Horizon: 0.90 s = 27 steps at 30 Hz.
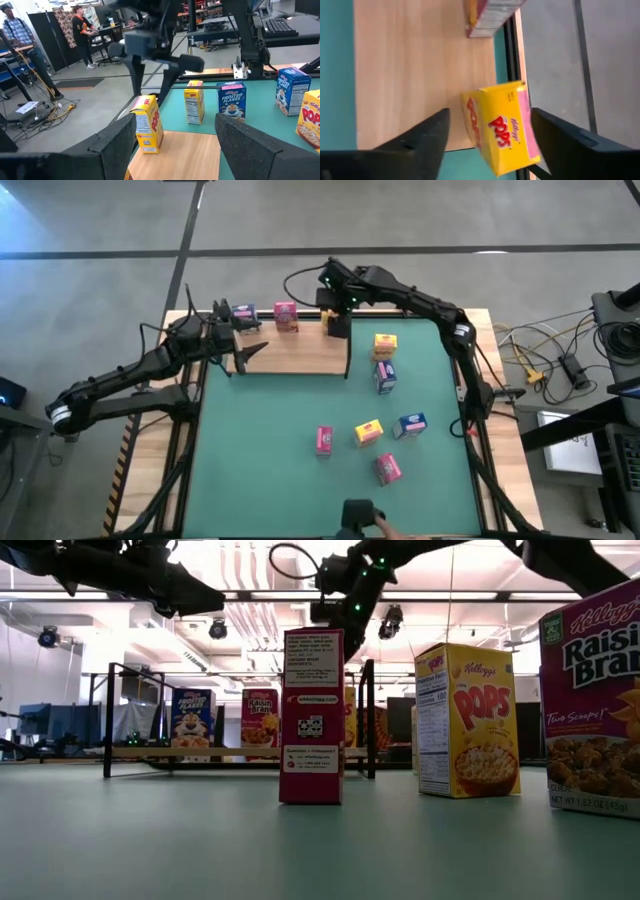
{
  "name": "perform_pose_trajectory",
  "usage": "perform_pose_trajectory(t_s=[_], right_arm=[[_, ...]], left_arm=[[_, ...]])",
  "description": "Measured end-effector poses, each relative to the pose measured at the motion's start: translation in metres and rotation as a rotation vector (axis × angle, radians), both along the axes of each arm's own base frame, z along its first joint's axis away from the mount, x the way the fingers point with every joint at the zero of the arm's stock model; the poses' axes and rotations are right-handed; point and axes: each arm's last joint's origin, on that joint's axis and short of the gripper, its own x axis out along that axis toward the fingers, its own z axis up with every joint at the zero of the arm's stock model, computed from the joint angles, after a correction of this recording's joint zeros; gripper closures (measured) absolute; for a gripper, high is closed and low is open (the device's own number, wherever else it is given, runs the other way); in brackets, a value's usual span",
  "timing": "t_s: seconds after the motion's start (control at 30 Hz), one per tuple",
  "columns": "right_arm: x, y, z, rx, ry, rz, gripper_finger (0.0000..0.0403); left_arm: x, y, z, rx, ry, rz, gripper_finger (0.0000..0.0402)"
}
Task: Stack cereal on shelf
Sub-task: Adjust the yellow cereal box
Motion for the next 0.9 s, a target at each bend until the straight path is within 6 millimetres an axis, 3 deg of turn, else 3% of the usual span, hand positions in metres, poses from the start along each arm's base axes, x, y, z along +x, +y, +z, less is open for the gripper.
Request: perform_pose_trajectory(t_s=[0.13, 0.27, 0.6, 0.9], right_arm=[[-0.006, -0.012, -0.002, 0.003, 0.005, -0.020, 0.0092], [-0.011, -0.024, -0.007, 0.050, -0.013, -0.018, 0.0071], [-0.007, -0.045, -0.039, 0.133, 0.017, -0.003, 0.0076], [-0.004, -0.048, -0.044, 0.160, 0.001, -0.056, 0.0076]], left_arm=[[0.000, 0.000, -0.001, 0.003, 0.008, -0.001, 0.0147], [0.000, 0.000, -0.001, 0.004, 0.014, -0.001, 0.0147], [0.000, 0.000, -0.001, 0.007, 0.017, -0.002, 0.0147], [0.000, 0.000, -0.002, 0.006, 0.018, -0.001, 0.0147]])
